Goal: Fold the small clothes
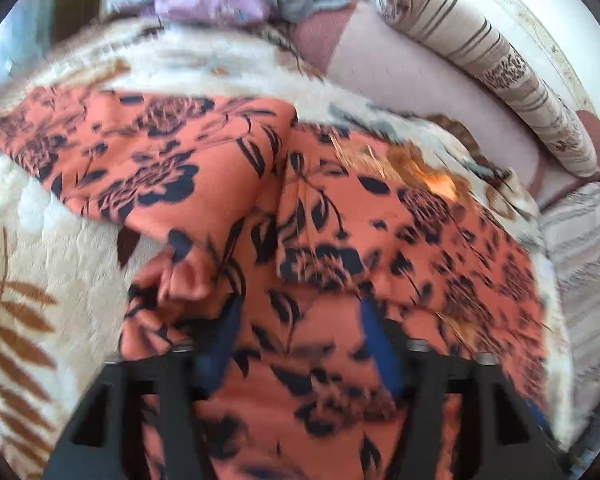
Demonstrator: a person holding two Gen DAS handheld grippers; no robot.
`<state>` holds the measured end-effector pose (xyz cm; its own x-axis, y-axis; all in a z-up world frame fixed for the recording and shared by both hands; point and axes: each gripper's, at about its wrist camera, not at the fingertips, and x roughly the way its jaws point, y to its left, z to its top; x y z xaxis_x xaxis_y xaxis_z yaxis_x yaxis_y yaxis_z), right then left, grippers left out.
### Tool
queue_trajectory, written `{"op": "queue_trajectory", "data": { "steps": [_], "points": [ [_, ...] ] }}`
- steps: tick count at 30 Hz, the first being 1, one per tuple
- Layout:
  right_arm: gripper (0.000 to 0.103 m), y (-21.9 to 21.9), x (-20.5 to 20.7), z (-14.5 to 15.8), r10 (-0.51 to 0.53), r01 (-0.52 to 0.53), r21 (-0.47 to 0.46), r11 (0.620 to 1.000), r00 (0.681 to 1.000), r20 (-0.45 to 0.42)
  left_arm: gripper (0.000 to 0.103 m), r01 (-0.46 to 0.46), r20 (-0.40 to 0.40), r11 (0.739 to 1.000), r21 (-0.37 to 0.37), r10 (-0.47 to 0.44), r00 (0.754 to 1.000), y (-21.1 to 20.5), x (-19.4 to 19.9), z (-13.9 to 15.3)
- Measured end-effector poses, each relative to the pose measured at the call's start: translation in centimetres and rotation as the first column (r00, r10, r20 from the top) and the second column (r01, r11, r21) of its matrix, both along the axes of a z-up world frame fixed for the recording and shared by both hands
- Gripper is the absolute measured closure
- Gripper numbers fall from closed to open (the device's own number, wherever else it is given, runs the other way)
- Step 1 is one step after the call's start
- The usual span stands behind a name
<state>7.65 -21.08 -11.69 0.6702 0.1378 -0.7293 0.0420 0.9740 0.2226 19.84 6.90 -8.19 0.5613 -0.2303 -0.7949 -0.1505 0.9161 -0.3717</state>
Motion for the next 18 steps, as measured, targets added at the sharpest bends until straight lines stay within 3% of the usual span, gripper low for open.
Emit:
{"op": "queue_trajectory", "data": {
  "steps": [2, 3, 6, 8, 11, 13, 15, 18],
  "points": [
    [0.000, -0.1, 0.0, 0.1, 0.001, -0.001, 0.028, 1.000, 1.000, 0.011, 0.034, -0.008, 0.058, 0.998, -0.066, 0.012, 0.998, 2.5, -1.5, 1.8],
    [0.000, -0.3, -0.1, 0.1, 0.001, -0.002, 0.043, 0.999, 1.000, 0.017, 0.032, -0.024, 0.095, 0.998, -0.063, 0.030, 0.995, 3.9, -2.0, 2.6],
    [0.000, -0.7, -0.2, 0.1, 0.002, -0.004, 0.072, 0.997, 1.000, 0.028, 0.023, -0.181, 0.164, 0.978, -0.105, 0.196, 0.967, 10.8, -3.4, 3.9],
    [0.000, -0.8, -0.2, 0.1, 0.002, -0.004, 0.076, 0.997, 1.000, 0.029, 0.023, -0.341, 0.132, 0.917, -0.209, 0.372, 0.919, 16.9, -3.6, 3.1],
    [0.000, -0.6, -0.1, 0.1, 0.002, -0.004, 0.065, 0.998, 1.000, 0.024, 0.028, -0.514, 0.006, 0.753, -0.411, 0.566, 0.824, 25.8, -2.7, -0.1],
    [0.000, -0.4, 0.0, 0.1, 0.003, -0.004, 0.053, 0.999, 1.000, 0.019, 0.033, -0.573, -0.029, 0.705, -0.417, 0.620, 0.784, 29.2, -1.6, -1.2],
    [0.000, -0.3, 0.1, 0.0, 0.003, -0.004, 0.046, 0.999, 1.000, 0.016, 0.034, -0.578, -0.010, 0.700, -0.419, 0.633, 0.774, 31.6, -0.4, -1.8],
    [0.000, -0.3, 0.2, -0.1, 0.004, -0.004, 0.042, 0.999, 1.000, 0.013, 0.034, -0.567, 0.016, 0.722, -0.397, 0.623, 0.782, 33.0, 1.3, -2.1]
  ]
}}
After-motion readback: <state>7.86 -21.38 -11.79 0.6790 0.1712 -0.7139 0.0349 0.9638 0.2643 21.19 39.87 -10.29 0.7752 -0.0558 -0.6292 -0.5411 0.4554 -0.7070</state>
